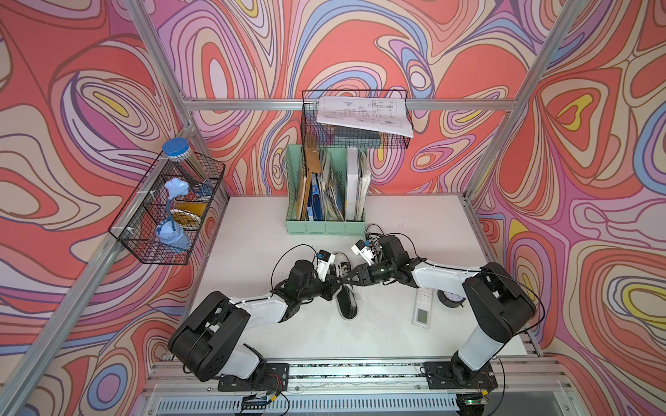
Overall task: Tie the shoes
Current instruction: Cross the shoelace with the shoelace.
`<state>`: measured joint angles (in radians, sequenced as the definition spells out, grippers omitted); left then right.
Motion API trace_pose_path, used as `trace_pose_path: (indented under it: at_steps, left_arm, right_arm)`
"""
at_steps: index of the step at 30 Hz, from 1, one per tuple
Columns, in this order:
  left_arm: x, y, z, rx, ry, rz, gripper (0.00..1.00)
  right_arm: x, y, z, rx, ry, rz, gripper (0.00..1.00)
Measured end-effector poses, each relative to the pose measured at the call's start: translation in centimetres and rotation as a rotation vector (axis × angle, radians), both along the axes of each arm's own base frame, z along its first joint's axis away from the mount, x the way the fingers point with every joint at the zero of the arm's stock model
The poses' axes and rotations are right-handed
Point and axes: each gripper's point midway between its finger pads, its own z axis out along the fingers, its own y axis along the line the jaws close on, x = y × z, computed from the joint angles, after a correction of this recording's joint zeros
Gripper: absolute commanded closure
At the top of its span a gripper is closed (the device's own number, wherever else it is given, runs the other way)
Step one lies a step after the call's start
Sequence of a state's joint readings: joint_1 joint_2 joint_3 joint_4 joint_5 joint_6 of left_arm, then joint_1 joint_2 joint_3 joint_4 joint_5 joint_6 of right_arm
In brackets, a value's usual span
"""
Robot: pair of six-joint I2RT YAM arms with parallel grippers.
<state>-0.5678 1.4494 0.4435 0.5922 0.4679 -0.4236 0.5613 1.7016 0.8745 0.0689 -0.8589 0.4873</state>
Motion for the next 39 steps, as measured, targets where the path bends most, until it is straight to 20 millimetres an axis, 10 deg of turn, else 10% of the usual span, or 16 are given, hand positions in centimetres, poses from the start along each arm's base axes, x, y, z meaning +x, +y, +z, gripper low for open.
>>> trace_pose_path:
  at_steps: [10,20,39]
  left_arm:
    - [-0.4,0.2,-0.3,0.016,-0.083,-0.031,1.0]
    - [-0.1,0.0,0.1,0.008,-0.128,-0.041,1.0]
    - [-0.1,0.0,0.3,0.003,-0.135,-0.043,1.0]
  right_arm:
    - [1.3,-2.3,0.4,-0.067,-0.051,-0.072,0.5]
    - [5.7,-4.4,-1.1,-0.226,-0.112,-0.215,0.7]
    - [2.6,-1.2,-1.9,-0.074,0.006,-0.013,0.73]
